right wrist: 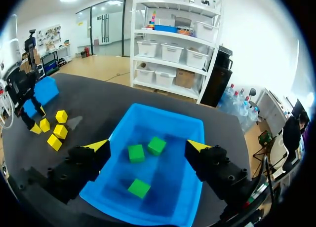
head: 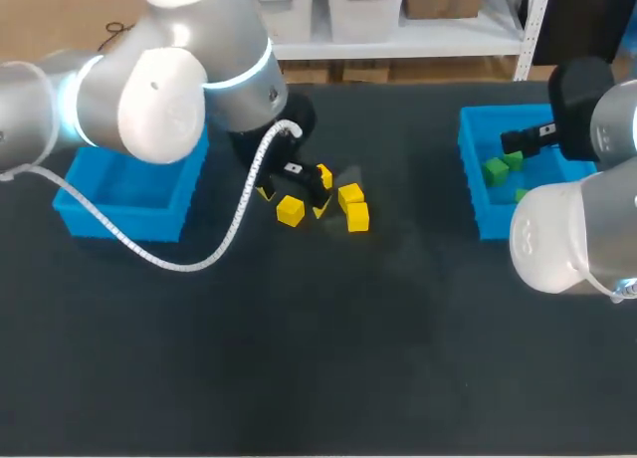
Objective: Put the green cubes in the right bin and the yellow cubes in the left bin.
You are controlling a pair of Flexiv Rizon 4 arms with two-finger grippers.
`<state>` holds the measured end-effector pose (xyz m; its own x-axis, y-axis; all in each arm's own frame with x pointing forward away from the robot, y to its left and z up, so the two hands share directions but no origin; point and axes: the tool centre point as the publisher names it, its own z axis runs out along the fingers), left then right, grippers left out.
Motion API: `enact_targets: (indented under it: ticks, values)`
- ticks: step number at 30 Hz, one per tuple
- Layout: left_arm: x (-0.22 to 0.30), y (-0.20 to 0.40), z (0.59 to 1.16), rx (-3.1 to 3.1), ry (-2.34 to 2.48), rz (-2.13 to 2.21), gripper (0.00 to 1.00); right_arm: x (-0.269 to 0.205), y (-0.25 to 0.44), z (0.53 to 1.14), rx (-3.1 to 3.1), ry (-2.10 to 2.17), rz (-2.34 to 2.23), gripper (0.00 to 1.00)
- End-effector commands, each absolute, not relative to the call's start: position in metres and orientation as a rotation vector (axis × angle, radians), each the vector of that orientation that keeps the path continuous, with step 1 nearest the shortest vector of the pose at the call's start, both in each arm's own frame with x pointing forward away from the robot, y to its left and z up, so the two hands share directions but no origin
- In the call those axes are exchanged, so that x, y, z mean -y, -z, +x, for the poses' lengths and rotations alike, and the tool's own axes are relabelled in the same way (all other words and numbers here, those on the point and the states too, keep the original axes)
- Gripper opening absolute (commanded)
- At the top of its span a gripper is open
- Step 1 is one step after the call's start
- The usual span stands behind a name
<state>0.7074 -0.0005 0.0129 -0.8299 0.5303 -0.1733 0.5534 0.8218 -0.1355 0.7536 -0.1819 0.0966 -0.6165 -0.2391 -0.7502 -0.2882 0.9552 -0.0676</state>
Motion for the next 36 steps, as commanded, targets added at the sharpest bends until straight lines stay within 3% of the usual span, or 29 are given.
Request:
enact_targets:
  ticks: [1,9,10,11,12,24,36]
  values:
    - [0.009,-0.008,0.711,-2.898,0.220,0.911,1.00,0.183,-0.097,0.753,-2.260,-0.077,-0.370,1.00]
    - [0.004,0.002,0.708,-2.909,0.103,0.975,0.98,0.183,-0.097,0.753,-2.260,-0.077,-0.370,1.00]
    - [0.004,0.003,0.708,-2.910,0.093,0.981,0.47,0.183,-0.097,0.753,-2.260,-0.077,-0.370,1.00]
    - [0.003,0.005,0.707,-2.914,0.087,0.981,0.29,0.183,-0.097,0.753,-2.260,-0.077,-0.370,1.00]
    - [0.003,0.007,0.707,-2.922,0.080,0.988,0.00,0.183,-0.097,0.753,-2.260,-0.077,-0.370,1.00]
    - [-0.010,0.005,0.705,-2.877,-0.078,0.972,0.00,0.183,-0.097,0.753,-2.260,-0.077,-0.370,1.00]
    - [-0.099,-0.105,0.746,-2.621,-0.122,0.418,0.00,0.183,-0.097,0.753,-2.260,-0.077,-0.370,1.00]
